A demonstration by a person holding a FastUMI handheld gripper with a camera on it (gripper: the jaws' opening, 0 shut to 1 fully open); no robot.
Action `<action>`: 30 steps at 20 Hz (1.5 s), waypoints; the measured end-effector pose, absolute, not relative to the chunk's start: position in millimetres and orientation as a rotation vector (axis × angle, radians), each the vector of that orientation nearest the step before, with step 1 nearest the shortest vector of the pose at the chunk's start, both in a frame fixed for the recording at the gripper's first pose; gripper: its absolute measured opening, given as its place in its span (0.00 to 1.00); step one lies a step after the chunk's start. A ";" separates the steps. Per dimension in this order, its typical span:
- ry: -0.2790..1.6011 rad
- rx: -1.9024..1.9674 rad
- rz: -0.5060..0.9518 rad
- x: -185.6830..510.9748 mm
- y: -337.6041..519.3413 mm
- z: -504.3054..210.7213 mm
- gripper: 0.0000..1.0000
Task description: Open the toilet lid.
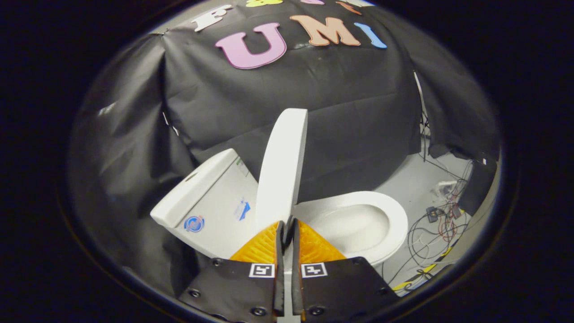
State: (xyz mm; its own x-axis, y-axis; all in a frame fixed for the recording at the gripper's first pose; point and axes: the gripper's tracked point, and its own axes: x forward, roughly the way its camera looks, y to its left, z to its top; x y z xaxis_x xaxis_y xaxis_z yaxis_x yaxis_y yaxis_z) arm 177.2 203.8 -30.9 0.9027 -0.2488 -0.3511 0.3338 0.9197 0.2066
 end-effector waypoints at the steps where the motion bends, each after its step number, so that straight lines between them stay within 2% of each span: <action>1: 0.323 0.271 -0.294 179.3 208.7 -29.0 0.08; 9: 0.319 0.262 -0.207 206.4 252.7 -18.7 0.08; 30: 0.387 0.095 -0.168 262.6 346.2 -28.2 0.08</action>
State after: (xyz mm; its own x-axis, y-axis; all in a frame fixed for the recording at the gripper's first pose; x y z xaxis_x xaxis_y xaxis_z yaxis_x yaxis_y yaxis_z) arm 262.6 346.2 -28.2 0.9123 -0.1448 -0.3831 0.1810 0.9817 0.0600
